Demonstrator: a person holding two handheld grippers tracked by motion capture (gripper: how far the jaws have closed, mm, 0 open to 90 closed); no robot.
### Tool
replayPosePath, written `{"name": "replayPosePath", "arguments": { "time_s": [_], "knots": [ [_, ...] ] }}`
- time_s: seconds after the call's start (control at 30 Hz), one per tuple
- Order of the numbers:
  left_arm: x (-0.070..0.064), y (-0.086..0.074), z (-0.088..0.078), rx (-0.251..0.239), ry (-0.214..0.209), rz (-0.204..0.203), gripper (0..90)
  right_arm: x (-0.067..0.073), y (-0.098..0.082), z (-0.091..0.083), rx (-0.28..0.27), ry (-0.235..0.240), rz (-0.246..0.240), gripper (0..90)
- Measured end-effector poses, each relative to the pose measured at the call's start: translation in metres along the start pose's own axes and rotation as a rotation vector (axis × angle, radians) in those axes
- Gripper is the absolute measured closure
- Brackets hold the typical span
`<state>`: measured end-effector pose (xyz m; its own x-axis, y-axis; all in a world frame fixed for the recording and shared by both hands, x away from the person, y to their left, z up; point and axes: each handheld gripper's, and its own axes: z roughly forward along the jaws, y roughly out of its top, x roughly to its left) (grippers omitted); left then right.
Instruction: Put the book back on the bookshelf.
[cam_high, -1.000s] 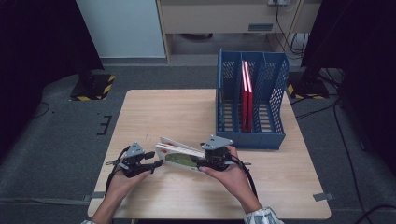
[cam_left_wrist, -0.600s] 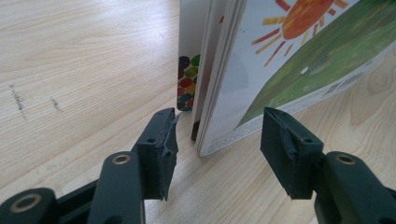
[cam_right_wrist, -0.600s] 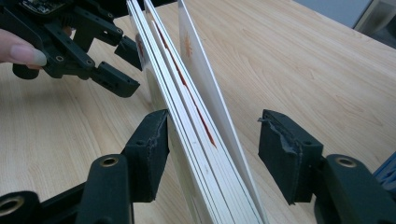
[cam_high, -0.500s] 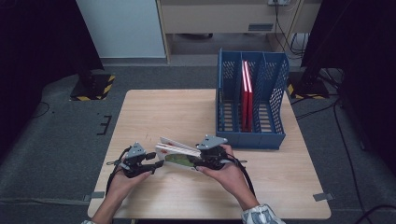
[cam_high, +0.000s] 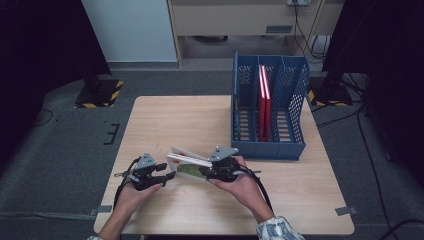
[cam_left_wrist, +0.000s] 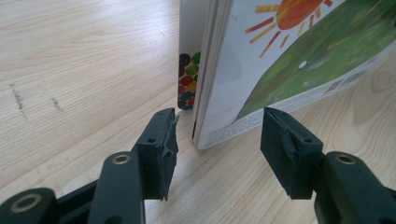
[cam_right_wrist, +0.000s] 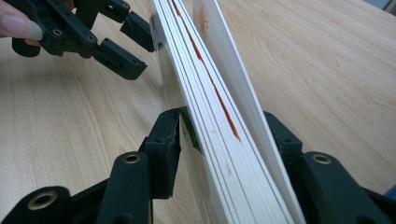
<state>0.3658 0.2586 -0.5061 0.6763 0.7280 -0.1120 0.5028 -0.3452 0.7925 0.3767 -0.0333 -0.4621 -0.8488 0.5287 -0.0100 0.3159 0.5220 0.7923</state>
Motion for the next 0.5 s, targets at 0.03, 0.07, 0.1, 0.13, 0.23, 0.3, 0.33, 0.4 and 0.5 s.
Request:
{"name": "replayPosePath", "arguments": {
  "time_s": [0.03,0.07,0.1,0.13,0.23,0.3,0.33,0.4,0.5],
  "knots": [
    [0.0001,0.0000,0.0000,-0.001,0.000,-0.001,44.9,0.0002,0.0001,0.0013,0.001,0.004,0.002,54.9],
    [0.0002,-0.0001,-0.0002,-0.002,0.001,-0.002,44.9,0.0001,0.0001,0.0019,0.001,0.008,0.002,55.2],
    [0.0004,-0.0002,-0.0003,-0.003,0.002,-0.002,44.8,-0.0004,0.0001,0.0025,-0.001,0.010,0.001,56.0],
    [0.0006,-0.0002,-0.0004,-0.002,0.003,-0.003,44.6,-0.0005,0.0000,0.0026,-0.001,0.013,0.002,56.7],
    [0.0010,-0.0003,-0.0006,0.000,0.006,-0.003,44.3,-0.0015,0.0000,0.0031,-0.003,0.024,0.008,59.4],
    [0.0011,-0.0003,-0.0008,-0.001,0.008,-0.004,44.3,-0.0013,0.0002,0.0034,-0.003,0.033,0.012,62.0],
    [0.0012,-0.0002,-0.0009,-0.001,0.009,-0.004,44.2,-0.0009,0.0003,0.0036,-0.004,0.038,0.010,64.5],
    [0.0017,-0.0004,-0.0012,-0.003,0.012,-0.006,44.1,0.0003,0.0005,0.0036,-0.004,0.044,0.007,68.0],
    [0.0025,-0.0007,-0.0017,-0.002,0.016,-0.007,43.8,0.0022,0.0011,0.0038,-0.004,0.035,0.005,69.8]
  ]
}}
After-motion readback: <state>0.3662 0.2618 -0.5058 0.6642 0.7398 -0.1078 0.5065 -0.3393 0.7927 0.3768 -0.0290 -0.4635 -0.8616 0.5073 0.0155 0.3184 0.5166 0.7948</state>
